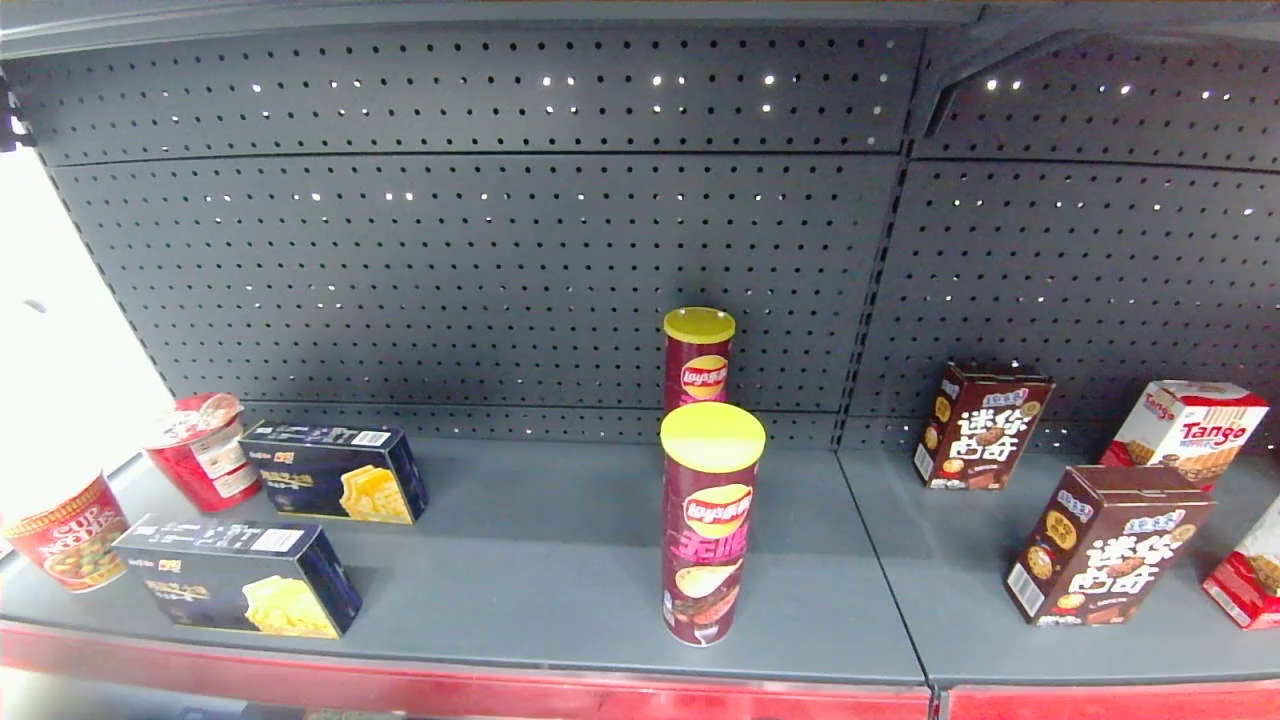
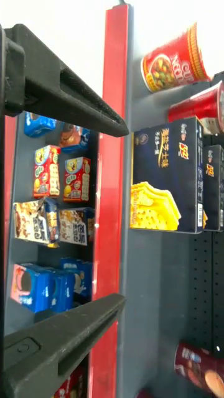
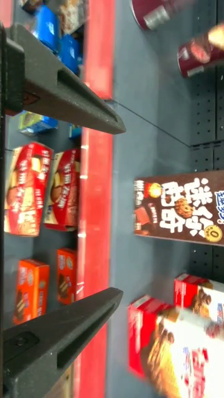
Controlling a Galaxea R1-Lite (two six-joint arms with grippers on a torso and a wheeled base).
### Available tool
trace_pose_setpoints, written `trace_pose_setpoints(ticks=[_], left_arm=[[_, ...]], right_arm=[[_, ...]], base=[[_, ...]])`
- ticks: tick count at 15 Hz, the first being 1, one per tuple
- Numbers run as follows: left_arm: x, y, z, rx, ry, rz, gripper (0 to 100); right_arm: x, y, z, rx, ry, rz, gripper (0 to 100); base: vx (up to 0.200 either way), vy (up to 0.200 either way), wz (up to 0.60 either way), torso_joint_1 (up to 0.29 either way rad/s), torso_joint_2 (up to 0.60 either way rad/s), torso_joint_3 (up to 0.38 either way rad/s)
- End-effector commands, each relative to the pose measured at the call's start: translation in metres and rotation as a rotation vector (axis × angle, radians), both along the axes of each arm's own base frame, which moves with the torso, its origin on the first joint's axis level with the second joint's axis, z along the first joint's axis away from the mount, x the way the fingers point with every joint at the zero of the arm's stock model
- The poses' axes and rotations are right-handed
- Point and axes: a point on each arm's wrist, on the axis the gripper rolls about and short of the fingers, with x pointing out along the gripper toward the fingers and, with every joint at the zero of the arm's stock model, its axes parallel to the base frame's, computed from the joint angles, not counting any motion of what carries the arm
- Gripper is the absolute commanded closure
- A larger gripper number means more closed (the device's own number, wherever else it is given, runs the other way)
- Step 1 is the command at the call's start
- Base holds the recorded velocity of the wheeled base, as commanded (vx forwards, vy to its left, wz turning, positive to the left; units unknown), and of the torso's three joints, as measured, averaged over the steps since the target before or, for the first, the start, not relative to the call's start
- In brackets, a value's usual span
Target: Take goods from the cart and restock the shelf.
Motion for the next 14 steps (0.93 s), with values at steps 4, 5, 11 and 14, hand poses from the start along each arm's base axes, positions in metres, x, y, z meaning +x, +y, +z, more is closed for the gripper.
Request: trace_pose_setpoints(ticks=[4, 5, 11, 14], left_arm=[[0.0, 0.0, -0.0001, 0.0, 0.0, -0.001, 0], [0.0, 0.0, -0.0001, 0.0, 0.0, -0.001, 0], [0.0, 0.0, -0.0001, -0.002, 0.0, -0.001, 0], [0.0, 0.0, -0.0001, -0.002, 0.0, 0.0, 0]], right_arm=[[0.0001, 0.0, 0.0, 0.0, 0.002, 0.001, 0], [0.0001, 0.0, 0.0, 0.0, 0.002, 0.001, 0], [0.0001, 0.0, 0.0, 0.0, 0.002, 0.001, 0], [0.0001, 0.0, 0.0, 0.0, 0.002, 0.001, 0]], base=[[0.0, 0.0, -0.3, 0.007, 0.01, 0.001], [0.0, 0.0, 0.0, 0.0, 0.0, 0.0], [0.0, 0.0, 0.0, 0.0, 0.0, 0.0], [0.0, 0.0, 0.0, 0.0, 0.0, 0.0]])
